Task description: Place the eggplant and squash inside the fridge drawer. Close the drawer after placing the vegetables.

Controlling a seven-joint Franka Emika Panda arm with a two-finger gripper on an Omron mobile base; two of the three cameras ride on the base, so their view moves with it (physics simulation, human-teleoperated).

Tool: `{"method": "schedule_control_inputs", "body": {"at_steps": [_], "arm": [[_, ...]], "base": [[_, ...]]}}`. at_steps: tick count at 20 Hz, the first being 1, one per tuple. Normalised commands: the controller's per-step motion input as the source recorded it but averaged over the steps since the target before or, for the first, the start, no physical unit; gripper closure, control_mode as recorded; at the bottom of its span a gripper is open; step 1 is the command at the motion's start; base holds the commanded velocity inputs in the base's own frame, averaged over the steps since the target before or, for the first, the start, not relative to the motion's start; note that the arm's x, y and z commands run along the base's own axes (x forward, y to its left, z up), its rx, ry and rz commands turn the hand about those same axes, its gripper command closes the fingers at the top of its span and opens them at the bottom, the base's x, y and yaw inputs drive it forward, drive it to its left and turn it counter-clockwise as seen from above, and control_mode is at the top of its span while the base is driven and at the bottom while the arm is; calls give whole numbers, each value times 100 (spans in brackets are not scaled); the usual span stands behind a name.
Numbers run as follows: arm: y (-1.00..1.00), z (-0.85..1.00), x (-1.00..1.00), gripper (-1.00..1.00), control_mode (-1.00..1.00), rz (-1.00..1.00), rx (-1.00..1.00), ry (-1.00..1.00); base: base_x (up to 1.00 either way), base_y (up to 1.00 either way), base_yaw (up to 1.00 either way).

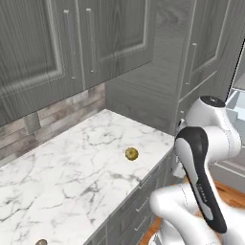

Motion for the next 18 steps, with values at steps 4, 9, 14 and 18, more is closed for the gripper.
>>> {"method": "schedule_control_inputs", "body": {"at_steps": [4,9,14,18], "arm": [[76,-11,49,-100,-100,-49,0,-9],[46,-19,37,-100,-100,-46,4,-7],[7,-16,25,-100,-100,-29,7,0],[-5,-7,24,-100,-100,-19,11,0]], "base": [[0,0,0],[0,0,0],[0,0,0],[0,0,0]]}}
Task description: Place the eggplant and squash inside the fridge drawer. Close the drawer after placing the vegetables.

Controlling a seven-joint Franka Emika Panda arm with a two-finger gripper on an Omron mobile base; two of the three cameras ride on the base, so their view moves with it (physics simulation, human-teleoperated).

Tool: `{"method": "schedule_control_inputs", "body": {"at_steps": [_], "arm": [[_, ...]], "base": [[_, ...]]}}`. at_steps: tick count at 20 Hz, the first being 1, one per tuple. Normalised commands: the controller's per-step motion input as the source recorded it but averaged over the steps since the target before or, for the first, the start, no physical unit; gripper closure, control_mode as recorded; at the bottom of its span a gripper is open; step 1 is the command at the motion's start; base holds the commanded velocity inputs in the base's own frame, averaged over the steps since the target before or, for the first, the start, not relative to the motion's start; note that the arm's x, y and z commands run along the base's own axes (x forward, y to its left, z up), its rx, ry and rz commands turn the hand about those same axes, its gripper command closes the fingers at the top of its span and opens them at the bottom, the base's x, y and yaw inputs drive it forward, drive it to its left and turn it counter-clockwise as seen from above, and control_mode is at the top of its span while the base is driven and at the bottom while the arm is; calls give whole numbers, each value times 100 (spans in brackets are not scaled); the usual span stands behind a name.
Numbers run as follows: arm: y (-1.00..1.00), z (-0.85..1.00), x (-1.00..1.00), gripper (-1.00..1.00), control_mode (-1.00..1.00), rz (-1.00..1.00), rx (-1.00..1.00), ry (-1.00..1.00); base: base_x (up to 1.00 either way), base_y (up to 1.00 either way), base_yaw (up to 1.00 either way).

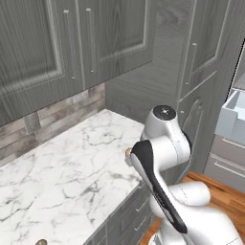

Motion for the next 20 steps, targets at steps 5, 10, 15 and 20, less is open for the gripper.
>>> {"method": "schedule_control_inputs", "body": {"at_steps": [5,10,15,20], "arm": [[-7,0,35,-100,-100,-12,7,0],[-13,-8,32,-100,-100,-4,0,0],[-9,-23,29,-100,-100,-2,0,0],[-3,-23,30,-100,-100,0,0,0]], "base": [[0,0,0],[0,0,0],[0,0,0],[0,0,0]]}}
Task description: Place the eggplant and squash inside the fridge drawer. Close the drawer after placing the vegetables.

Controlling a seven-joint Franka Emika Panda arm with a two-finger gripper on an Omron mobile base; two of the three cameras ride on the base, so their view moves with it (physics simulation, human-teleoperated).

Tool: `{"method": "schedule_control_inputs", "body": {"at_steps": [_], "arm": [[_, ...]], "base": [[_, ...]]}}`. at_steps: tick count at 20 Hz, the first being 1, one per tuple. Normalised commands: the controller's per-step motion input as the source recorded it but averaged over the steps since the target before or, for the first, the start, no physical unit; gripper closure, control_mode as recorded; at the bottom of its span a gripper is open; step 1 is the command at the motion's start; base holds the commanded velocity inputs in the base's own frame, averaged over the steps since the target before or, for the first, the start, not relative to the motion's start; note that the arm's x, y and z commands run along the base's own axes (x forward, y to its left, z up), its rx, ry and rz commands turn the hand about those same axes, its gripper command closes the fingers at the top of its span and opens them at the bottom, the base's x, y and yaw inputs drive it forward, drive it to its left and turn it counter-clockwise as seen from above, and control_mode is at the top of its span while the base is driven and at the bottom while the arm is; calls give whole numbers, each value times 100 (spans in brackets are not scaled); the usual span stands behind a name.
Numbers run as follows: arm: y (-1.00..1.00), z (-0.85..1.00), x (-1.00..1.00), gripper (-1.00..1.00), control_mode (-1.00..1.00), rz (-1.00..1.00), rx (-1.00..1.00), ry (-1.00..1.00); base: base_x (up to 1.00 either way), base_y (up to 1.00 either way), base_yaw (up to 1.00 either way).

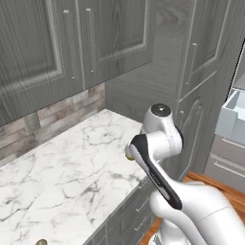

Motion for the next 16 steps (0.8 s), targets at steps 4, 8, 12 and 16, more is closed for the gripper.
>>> {"method": "schedule_control_inputs", "body": {"at_steps": [4,8,12,16], "arm": [[0,-29,27,-100,-100,0,0,0],[0,-26,18,-100,-100,0,0,0],[0,-26,13,-100,-100,0,0,0],[0,-20,15,-100,-100,0,0,0]], "base": [[0,0,0],[0,0,0],[0,0,0],[0,0,0]]}}
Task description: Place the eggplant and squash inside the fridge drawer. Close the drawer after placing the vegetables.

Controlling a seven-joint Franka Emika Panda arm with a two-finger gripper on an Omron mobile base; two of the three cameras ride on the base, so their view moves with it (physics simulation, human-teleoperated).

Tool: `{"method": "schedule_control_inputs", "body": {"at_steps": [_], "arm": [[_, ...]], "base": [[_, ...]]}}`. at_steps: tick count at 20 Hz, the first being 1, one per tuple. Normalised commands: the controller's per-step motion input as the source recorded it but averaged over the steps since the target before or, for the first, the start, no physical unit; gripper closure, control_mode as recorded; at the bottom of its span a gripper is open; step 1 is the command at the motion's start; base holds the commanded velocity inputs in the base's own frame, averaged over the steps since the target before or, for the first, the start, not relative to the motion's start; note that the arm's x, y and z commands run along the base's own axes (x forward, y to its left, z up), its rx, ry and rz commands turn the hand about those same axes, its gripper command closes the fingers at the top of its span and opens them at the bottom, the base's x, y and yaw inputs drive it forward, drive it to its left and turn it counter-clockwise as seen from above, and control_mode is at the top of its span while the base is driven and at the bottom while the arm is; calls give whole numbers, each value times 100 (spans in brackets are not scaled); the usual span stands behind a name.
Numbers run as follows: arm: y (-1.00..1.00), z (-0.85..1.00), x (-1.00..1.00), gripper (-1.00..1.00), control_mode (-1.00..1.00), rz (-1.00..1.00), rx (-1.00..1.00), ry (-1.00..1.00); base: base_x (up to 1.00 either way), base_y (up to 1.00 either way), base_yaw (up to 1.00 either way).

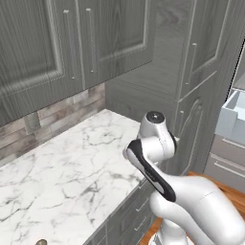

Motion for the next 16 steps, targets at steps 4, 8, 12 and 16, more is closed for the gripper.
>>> {"method": "schedule_control_inputs", "body": {"at_steps": [4,8,12,16], "arm": [[0,-21,15,-100,-100,0,0,0],[0,-13,21,-100,-100,0,0,0],[0,-9,33,-100,-100,0,0,0],[0,-5,39,-100,-100,0,0,0]], "base": [[0,0,0],[0,0,0],[0,0,0],[0,0,0]]}}
